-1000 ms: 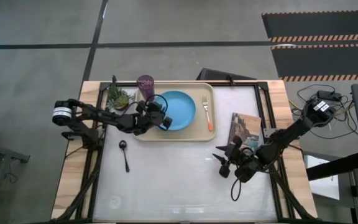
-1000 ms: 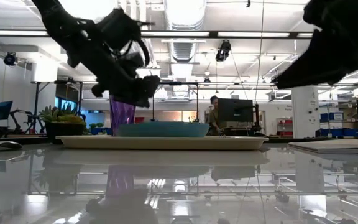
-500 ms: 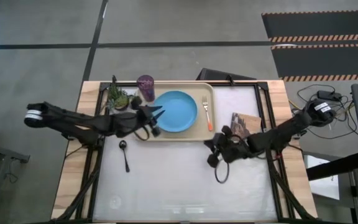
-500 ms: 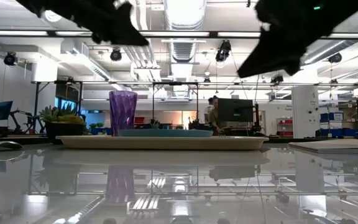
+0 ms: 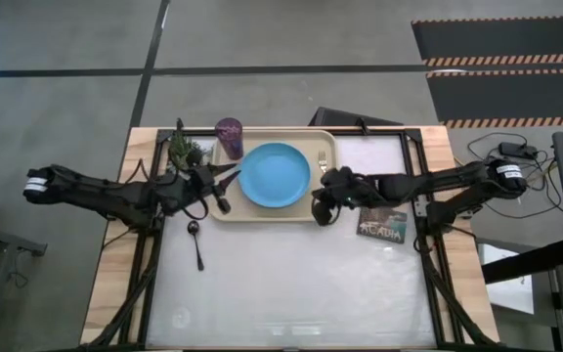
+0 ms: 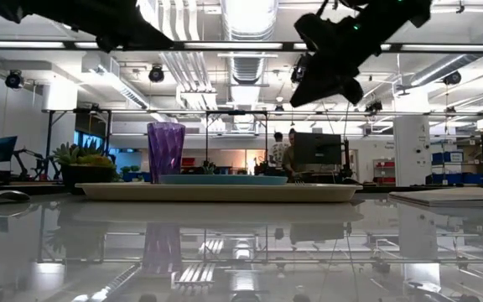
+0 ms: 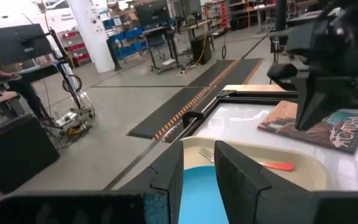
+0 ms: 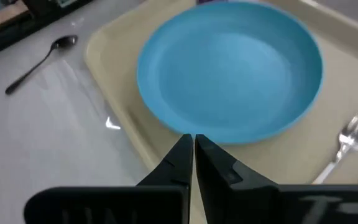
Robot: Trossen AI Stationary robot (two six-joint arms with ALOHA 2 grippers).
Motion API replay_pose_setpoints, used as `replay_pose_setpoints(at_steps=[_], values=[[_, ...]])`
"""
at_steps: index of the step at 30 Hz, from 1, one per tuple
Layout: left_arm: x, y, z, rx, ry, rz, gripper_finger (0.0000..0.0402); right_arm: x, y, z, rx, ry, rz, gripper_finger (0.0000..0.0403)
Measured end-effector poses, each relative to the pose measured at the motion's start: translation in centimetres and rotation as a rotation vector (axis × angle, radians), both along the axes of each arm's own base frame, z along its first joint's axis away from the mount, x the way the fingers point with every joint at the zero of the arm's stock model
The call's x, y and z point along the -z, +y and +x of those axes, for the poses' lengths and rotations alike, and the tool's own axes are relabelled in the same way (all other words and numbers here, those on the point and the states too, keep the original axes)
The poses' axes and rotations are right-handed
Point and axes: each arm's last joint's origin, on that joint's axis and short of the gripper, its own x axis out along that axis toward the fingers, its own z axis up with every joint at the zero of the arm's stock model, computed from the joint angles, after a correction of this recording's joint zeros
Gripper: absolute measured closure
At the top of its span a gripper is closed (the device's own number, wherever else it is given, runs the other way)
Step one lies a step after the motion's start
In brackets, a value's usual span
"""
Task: Pick and place plate/cup/fork/spoon on tray
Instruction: Put the black spoon on the brown tray to the right of the blue plate
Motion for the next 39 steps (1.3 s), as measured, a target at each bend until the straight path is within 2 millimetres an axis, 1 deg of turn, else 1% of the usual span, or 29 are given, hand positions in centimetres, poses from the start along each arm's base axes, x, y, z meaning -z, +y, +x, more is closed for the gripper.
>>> replay_pose_setpoints(at_steps=[4, 7, 9, 11, 13, 15, 17, 19, 23, 25, 27, 31, 34, 37, 39], values=[[0.9, 0.0, -0.6, -0.001, 0.005, -0.009, 0.0329, -1.3, -0.6, 1.0, -0.007, -0.006, -0.030, 0.0394], [1.8, 0.0, -0.8, 0.007, -0.014, -0.106, 0.0329, -2.1, -0.6, 1.8, -0.036, -0.015, -0.065, 0.0394], [2.4, -0.1, -0.9, 0.035, -0.008, -0.211, 0.0329, -2.6, -0.6, 2.3, -0.055, -0.015, -0.088, 0.0394], [3.4, -0.3, -1.0, 0.047, 0.020, -0.364, 0.0329, -2.9, -0.6, 2.6, -0.065, -0.007, -0.099, 0.0394], [4.7, -0.5, -1.4, -0.020, 0.079, -0.560, 0.0330, -3.0, -0.6, 2.7, -0.075, -0.005, -0.110, 0.0394], [6.1, -1.0, -1.8, -0.136, 0.170, -0.742, 0.0337, -2.9, -0.6, 2.7, -0.082, -0.002, -0.119, 0.0394], [7.3, -1.8, -2.2, -0.237, 0.279, -0.863, 0.0350, -2.8, -0.6, 2.7, -0.087, -0.002, -0.127, 0.0394], [8.0, -2.7, -2.1, -0.293, 0.382, -0.940, 0.0366, -2.5, -0.6, 2.6, -0.092, 0.013, -0.134, 0.0394], [8.3, -4.6, -1.2, -0.321, 0.496, -1.049, 0.0395, -2.1, -0.6, 2.5, -0.095, 0.028, -0.146, 0.0394], [8.1, -5.3, -0.7, -0.333, 0.547, -1.087, 0.0400, -1.9, -0.6, 2.4, -0.102, 0.037, -0.153, 0.0394], [7.4, -5.5, -0.3, -0.359, 0.610, -1.100, 0.0400, -1.8, -0.6, 2.4, -0.112, 0.044, -0.164, 0.0394], [5.1, -5.7, 0.2, -0.438, 0.750, -1.092, 0.0400, -2.0, -0.6, 2.5, -0.143, 0.034, -0.206, 0.0394], [4.2, -6.5, 0.8, -0.425, 0.794, -1.102, 0.0400, -2.5, -0.6, 2.9, -0.169, -0.018, -0.256, 0.0394], [4.4, -7.7, 0.9, -0.439, 0.786, -1.149, 0.0400, -2.9, -0.6, 3.0, -0.210, -0.033, -0.308, 0.0394], [5.2, -8.6, 0.6, -0.472, 0.820, -1.199, 0.0396, -3.1, -0.6, 2.9, -0.233, -0.027, -0.336, 0.0394]])
